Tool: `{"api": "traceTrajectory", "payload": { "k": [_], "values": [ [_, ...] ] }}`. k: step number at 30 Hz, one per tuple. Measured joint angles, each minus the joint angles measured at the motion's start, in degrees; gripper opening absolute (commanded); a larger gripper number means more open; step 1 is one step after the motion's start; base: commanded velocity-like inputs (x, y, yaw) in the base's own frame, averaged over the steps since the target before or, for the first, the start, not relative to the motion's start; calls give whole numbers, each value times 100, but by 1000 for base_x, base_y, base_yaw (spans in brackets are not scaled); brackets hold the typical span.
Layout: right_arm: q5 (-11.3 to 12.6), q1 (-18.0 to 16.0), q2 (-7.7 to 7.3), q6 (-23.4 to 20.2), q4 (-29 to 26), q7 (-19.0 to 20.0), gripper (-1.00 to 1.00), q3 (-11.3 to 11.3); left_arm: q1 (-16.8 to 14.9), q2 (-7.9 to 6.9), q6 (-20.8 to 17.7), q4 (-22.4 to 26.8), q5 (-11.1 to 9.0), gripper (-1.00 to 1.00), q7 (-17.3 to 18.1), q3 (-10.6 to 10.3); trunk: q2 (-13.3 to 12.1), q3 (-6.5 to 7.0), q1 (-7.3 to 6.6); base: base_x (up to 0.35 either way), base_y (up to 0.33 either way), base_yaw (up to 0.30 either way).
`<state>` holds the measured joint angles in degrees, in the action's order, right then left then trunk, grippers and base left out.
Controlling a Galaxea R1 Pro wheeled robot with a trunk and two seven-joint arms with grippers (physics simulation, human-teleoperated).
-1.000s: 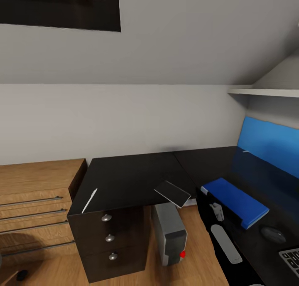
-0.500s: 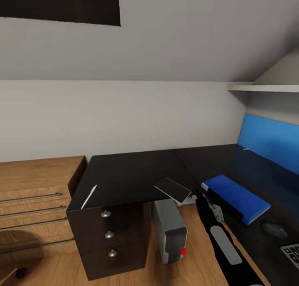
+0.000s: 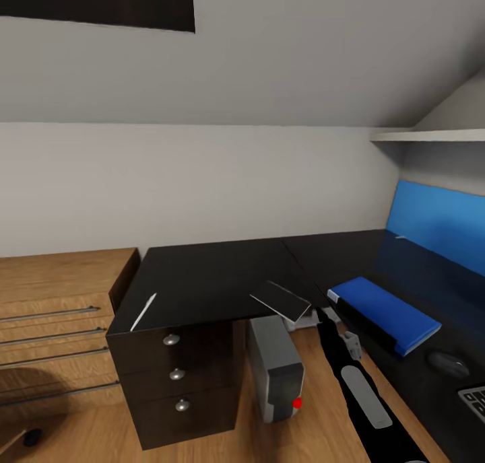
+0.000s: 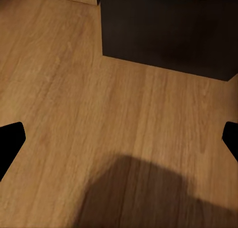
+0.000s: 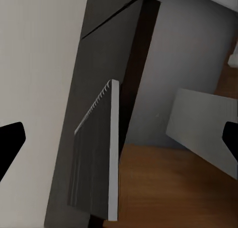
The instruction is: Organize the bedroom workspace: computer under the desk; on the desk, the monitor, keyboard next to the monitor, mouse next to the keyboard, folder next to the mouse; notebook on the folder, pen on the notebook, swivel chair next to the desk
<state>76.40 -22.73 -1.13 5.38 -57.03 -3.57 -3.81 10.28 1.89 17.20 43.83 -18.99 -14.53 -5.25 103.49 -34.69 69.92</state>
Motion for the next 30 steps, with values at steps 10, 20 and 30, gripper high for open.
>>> {"api": "traceTrajectory", "payload": {
  "k": [10, 20, 30],
  "values": [
    [0, 0, 4, 0, -2, -1, 100, -11, 0, -4, 5, -11, 15, 100, 3, -15, 162, -72, 89, 0, 0, 0],
    [8, 1, 28, 4, 15, -5, 100, -531, 0, -34, 17, -12, 20, 100, 9, -12, 162, -72, 89, 0, 0, 0],
    [3, 0, 140, 16, 26, -3, 100, -592, 0, -35, 18, -13, 21, 100, 1, -11, 162, -72, 89, 0, 0, 0]
  ]
}}
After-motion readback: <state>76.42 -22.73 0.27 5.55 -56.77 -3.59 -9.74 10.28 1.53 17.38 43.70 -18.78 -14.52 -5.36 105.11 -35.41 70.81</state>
